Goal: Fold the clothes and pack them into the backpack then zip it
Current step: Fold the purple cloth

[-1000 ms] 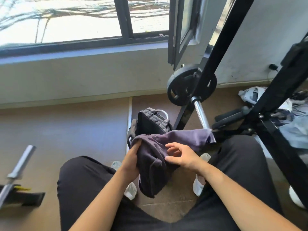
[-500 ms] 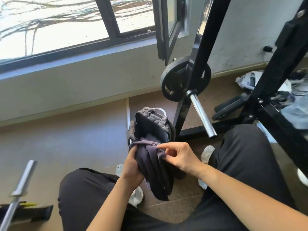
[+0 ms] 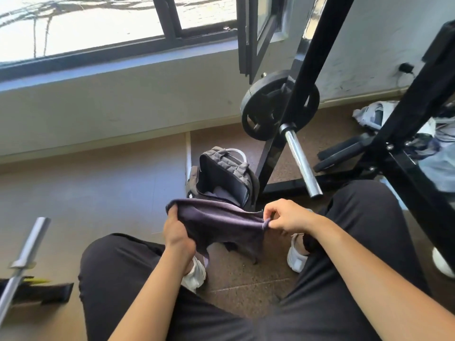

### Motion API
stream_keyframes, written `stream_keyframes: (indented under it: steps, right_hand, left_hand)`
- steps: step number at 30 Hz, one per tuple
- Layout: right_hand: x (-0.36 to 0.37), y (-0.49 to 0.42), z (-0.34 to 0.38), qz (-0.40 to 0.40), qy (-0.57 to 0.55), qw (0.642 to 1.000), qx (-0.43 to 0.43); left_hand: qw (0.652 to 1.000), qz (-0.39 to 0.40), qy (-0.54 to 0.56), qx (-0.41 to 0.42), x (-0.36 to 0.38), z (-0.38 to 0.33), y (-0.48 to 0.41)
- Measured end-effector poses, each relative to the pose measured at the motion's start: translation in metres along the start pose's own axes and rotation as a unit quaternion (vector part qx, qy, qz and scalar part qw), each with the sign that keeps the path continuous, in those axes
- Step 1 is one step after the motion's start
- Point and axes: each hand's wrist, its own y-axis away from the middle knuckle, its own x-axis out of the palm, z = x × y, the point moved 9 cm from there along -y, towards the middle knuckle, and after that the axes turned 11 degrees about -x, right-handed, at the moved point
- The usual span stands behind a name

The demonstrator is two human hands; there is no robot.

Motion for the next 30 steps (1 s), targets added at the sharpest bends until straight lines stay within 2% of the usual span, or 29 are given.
stream_keyframes:
  steps: [2,3,5,7,8,10,13,15,17,20,22,24,28,30]
  right_hand:
    - [-0.021,-0.003,0.001,-0.102,-0.015,0.995,-0.006]
    - [-0.029,-0.002,0.003,-0.158,-0.077,0.984,-0.011]
    - [-0.033,0.002,0.007,-0.233,-0.289,0.929,-0.021]
    - [-0.031,0.006,0.012,-0.253,-0.428,0.867,-0.032]
    - [-0.032,0.007,0.013,-0.263,-0.453,0.851,-0.034]
    - [-0.037,0.010,0.010,-0.290,-0.454,0.842,-0.033]
    - [-0.044,0.014,0.003,-0.335,-0.363,0.869,-0.022]
    - [-0.045,0.015,0.000,-0.327,-0.282,0.902,-0.019]
    - [-0.039,0.010,-0.005,-0.272,-0.189,0.944,-0.006]
    - [-0.021,-0.001,-0.018,-0.146,-0.035,0.988,0.043]
    - [-0.005,-0.003,-0.026,-0.076,-0.002,0.993,0.092]
    - [0.005,-0.001,-0.027,-0.043,-0.002,0.991,0.129]
    - [0.004,0.000,-0.025,-0.050,0.016,0.988,0.147]
    - [-0.001,0.000,-0.024,-0.101,-0.020,0.984,0.145]
  left_hand:
    - [0.996,-0.051,-0.031,0.059,-0.011,-0.016,0.001]
    - [0.991,-0.078,-0.058,0.091,-0.015,-0.023,0.004]
    - [0.977,-0.117,-0.126,0.129,-0.019,-0.031,0.006]
    - [0.967,-0.115,-0.190,0.126,-0.017,-0.030,0.002]
    - [0.965,-0.105,-0.214,0.107,-0.015,-0.026,-0.001]
    - [0.963,-0.080,-0.252,0.061,-0.011,-0.015,-0.005]
    - [0.944,-0.039,-0.321,0.059,-0.005,-0.006,-0.006]
    - [0.916,-0.021,-0.391,0.083,0.001,-0.004,-0.003]
    - [0.886,-0.025,-0.442,0.139,0.007,-0.010,0.002]
    - [0.842,-0.076,-0.448,0.292,0.016,-0.042,0.028]
    - [0.826,-0.080,-0.420,0.367,0.023,-0.058,0.046]
    - [0.814,-0.067,-0.413,0.403,0.027,-0.065,0.057]
    - [0.820,-0.052,-0.389,0.418,0.027,-0.066,0.065]
    - [0.823,-0.053,-0.383,0.416,0.026,-0.067,0.068]
